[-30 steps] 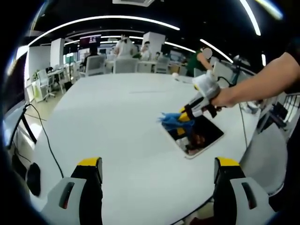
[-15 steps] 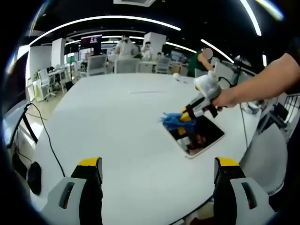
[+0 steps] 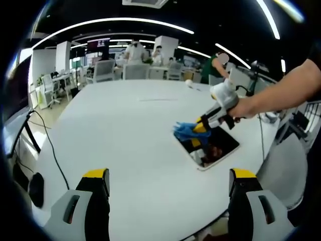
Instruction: Wipe the mirror surface with the cleaning cloth until all visible marks leave the cleaned area.
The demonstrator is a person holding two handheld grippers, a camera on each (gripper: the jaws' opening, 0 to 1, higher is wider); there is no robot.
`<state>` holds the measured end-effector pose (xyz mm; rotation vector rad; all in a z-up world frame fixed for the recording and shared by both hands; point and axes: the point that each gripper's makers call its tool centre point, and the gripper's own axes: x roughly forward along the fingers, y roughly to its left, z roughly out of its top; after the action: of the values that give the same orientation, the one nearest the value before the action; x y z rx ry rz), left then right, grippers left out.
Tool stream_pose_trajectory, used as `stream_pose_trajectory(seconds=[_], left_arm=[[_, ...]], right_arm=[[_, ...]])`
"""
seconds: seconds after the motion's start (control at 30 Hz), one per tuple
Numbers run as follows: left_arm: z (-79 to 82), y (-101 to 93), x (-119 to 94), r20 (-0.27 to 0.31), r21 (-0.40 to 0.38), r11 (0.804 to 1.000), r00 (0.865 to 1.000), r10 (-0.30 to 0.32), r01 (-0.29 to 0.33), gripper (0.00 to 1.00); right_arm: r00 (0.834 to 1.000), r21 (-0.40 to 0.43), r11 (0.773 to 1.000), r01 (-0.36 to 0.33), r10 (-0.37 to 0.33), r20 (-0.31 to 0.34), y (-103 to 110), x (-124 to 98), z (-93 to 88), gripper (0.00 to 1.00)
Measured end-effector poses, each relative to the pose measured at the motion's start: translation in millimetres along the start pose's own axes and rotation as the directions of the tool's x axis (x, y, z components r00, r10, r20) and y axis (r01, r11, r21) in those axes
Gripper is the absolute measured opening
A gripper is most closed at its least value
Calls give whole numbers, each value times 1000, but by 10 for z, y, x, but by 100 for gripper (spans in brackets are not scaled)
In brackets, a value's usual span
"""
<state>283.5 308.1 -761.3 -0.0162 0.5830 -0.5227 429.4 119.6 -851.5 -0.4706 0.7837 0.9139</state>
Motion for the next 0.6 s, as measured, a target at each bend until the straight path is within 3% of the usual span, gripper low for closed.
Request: stream_pose_trajectory(seconds=[0.2, 0.6], left_arm=[[22, -18, 0, 4, 8, 1000, 1000, -2, 2, 100], [43, -90, -33, 9, 14, 1000, 1000, -8, 8, 100]], right_arm=[[1000, 20, 999, 27, -27, 9, 21, -20, -30, 4], [1000, 25, 1000, 12, -12, 10, 183, -86, -104, 4]])
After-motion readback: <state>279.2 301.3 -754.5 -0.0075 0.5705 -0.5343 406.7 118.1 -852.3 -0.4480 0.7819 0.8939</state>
